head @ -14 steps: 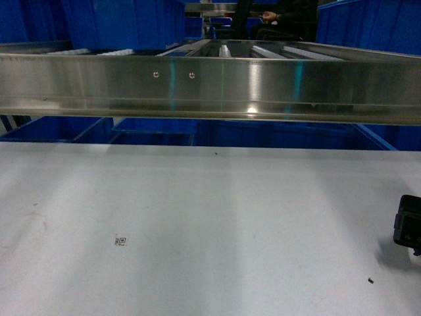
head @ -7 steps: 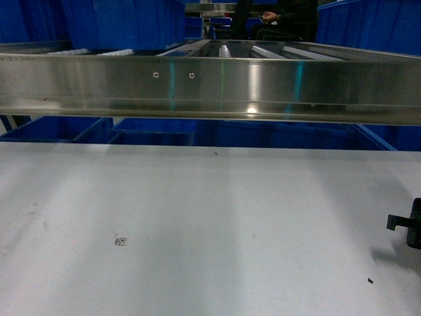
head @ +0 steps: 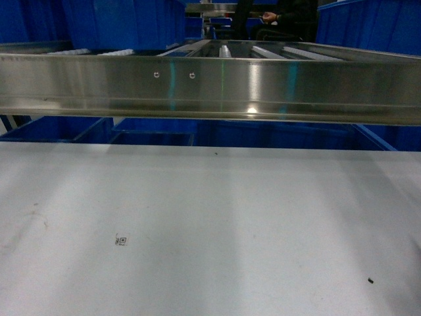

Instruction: Place magnetic block on left shelf second layer

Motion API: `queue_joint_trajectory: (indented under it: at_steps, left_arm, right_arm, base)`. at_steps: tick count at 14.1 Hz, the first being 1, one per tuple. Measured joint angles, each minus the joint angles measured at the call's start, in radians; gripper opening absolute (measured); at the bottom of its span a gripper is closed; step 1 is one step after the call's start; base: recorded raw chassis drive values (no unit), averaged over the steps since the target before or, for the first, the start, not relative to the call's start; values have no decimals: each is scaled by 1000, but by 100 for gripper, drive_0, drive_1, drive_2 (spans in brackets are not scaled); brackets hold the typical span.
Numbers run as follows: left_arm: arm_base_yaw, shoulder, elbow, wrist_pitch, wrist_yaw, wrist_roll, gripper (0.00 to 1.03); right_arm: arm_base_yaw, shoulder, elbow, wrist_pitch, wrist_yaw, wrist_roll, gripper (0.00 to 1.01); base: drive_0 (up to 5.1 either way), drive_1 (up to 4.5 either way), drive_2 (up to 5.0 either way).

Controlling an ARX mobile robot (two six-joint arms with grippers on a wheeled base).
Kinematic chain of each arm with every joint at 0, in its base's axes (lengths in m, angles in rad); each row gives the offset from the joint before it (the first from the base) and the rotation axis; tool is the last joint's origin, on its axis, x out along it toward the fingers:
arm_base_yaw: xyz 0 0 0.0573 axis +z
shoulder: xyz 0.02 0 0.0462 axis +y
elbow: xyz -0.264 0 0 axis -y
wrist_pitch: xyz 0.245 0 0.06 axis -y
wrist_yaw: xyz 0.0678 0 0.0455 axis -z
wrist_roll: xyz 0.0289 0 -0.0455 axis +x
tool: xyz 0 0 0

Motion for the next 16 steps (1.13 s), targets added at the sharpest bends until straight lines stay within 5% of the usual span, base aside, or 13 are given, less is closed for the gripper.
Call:
queue_joint_trajectory:
  at_steps: [2,5,8,16]
  left_arm:
    - [0,0,0,0,0,0,98]
    - [0,0,0,0,0,0,98]
    - [0,0,0,0,0,0,98]
    - [0,0,0,0,0,0,98]
  right_arm:
    - [-1,-208,-20,-113,-64,-14,42]
    - [22,-397,-26,-206,-87,-10,41]
    - [75,-444,-69,-232,-58,-6,41]
    - [78,-559,-119,-306,-54,-1,41]
  base:
    - [0,0,0]
    - [0,0,0]
    - [0,0,0]
    - [0,0,0]
